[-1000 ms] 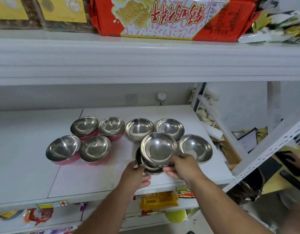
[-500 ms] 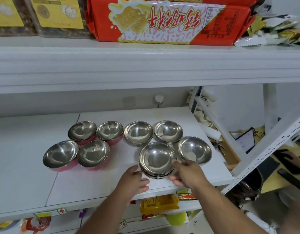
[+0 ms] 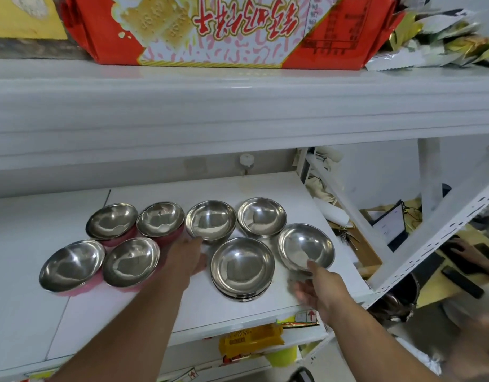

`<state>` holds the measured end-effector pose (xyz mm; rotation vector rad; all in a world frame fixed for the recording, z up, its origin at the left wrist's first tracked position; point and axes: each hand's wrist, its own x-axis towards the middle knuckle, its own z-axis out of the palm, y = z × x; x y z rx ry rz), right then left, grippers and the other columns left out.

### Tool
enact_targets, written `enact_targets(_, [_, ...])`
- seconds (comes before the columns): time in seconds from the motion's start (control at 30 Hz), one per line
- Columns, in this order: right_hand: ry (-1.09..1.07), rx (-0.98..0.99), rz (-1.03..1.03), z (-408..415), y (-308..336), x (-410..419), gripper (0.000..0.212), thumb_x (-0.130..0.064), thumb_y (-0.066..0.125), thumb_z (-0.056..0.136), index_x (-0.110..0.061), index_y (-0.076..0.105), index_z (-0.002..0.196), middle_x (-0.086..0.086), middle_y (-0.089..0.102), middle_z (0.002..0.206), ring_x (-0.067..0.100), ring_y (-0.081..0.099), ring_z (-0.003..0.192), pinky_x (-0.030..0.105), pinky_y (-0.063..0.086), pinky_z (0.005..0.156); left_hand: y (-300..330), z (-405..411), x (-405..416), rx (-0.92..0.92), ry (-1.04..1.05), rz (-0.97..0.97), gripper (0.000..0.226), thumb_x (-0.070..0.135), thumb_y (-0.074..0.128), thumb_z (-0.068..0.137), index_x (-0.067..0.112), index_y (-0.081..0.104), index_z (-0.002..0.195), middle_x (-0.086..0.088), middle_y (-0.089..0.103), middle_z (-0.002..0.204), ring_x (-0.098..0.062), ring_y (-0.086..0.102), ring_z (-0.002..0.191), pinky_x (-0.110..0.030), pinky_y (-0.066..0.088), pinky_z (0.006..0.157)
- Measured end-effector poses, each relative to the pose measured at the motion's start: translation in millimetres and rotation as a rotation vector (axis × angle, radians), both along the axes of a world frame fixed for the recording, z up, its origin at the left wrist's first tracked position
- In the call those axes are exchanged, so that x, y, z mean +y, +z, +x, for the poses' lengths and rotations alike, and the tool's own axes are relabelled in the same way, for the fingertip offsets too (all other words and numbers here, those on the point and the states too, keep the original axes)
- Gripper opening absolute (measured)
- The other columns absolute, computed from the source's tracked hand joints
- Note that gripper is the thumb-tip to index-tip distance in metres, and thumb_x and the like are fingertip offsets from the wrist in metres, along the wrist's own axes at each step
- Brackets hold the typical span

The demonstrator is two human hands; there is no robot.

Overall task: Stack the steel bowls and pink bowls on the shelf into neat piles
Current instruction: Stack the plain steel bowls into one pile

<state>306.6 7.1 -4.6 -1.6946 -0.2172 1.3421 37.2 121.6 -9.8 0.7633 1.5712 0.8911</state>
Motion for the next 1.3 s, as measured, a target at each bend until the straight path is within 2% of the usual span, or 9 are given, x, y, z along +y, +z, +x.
enact_targets(0.1, [-0.054,0.06,0.028,5.9,-0.9,10.5,0.039,-0.033,0.057,0.101,0.002,0.062,0.117,0.026,0.078,0.096,0.038,0.077,0.09,0.025,0.055,0.041,-2.2,4.8,7.9,-0.073,0.02,-0.052,0.029,0.024,0.064,0.088,0.01,0.064,0.112,-0.019,0.076,0.1,-0.034,0.074,0.085,-0.054,0.06,0.084])
enact_targets(0.17, [-0.064,0.067,0.019,7.8,0.4,13.8,0.035,-0.03,0.056,0.101,0.001,0.062,0.116,0.026,0.079,0.093,0.039,0.077,0.095,0.026,0.058,0.044,0.2,8.5,9.0,-0.117,0.045,-0.069,0.022,0.018,0.058,0.096,0.01,0.061,0.116,-0.016,0.073,0.094,-0.03,0.07,0.079,-0.042,0.062,0.074])
enact_targets(0.27, [-0.064,0.058,-0.005,12.1,-0.4,16.4,0.028,-0.024,0.054,0.101,0.001,0.064,0.108,0.025,0.079,0.088,0.038,0.078,0.091,0.028,0.062,0.048,-5.8,10.0,14.7,-0.146,0.045,-0.049,0.028,0.018,0.054,0.099,0.009,0.06,0.125,-0.014,0.075,0.089,-0.025,0.072,0.069,-0.033,0.06,0.057])
enact_targets(0.6, [-0.068,0.013,-0.03,18.1,-3.0,16.9,0.027,-0.009,0.047,0.098,0.007,0.066,0.106,0.024,0.079,0.087,0.033,0.078,0.078,0.024,0.057,0.046,-7.1,10.2,24.6,-0.17,0.1,-0.045,0.042,0.003,0.052,0.093,0.009,0.057,0.134,-0.022,0.077,0.095,-0.031,0.078,0.074,-0.037,0.064,0.062])
enact_targets(0.73, [-0.072,-0.049,-0.023,22.2,1.8,10.2,0.027,-0.01,0.047,0.097,0.005,0.068,0.103,0.021,0.08,0.082,0.027,0.075,0.067,0.032,0.062,0.058,5.7,13.1,20.5,-0.161,0.105,-0.017,0.035,0.001,0.048,0.094,0.007,0.058,0.128,-0.022,0.076,0.094,-0.024,0.076,0.061,-0.032,0.063,0.058])
enact_targets(0.8, [-0.094,-0.07,-0.003,24.3,5.9,6.4,0.026,-0.01,0.048,0.097,0.005,0.067,0.105,0.021,0.079,0.08,0.027,0.075,0.068,0.035,0.063,0.066,13.9,10.9,15.6,-0.144,0.098,0.013,0.034,0.002,0.049,0.094,0.007,0.06,0.126,-0.023,0.075,0.097,-0.025,0.075,0.066,-0.032,0.063,0.059])
enact_targets(0.9, [-0.138,-0.067,0.05,23.8,17.6,-2.0,0.024,-0.01,0.049,0.097,0.003,0.065,0.109,0.019,0.079,0.08,0.026,0.075,0.069,0.032,0.062,0.06,28.1,2.6,4.5,-0.094,0.083,0.062,0.033,0.005,0.05,0.094,0.01,0.062,0.125,-0.022,0.073,0.104,-0.028,0.073,0.076,-0.036,0.063,0.065])
enact_targets(1.1, [-0.165,-0.055,0.191,13.4,53.6,-19.6,0.026,-0.011,0.048,0.097,0.002,0.063,0.114,0.027,0.078,0.098,0.028,0.074,0.077,0.034,0.061,0.062,59.2,-16.2,-24.5,-0.027,-0.015,0.097,0.022,0.007,0.055,0.09,0.003,0.067,0.108,-0.021,0.076,0.096,-0.027,0.075,0.072,-0.037,0.064,0.066])
enact_targets(1.3, [-0.096,-0.1,0.31,-2.0,80.5,-25.1,0.023,-0.01,0.049,0.096,0.001,0.066,0.107,0.017,0.079,0.075,0.026,0.077,0.077,0.033,0.064,0.066,81.5,-6.5,-68.8,0.125,-0.184,0.111,0.018,0.008,0.049,0.096,0.018,0.064,0.094,-0.02,0.076,0.087,-0.03,0.075,0.072,-0.038,0.064,0.064])
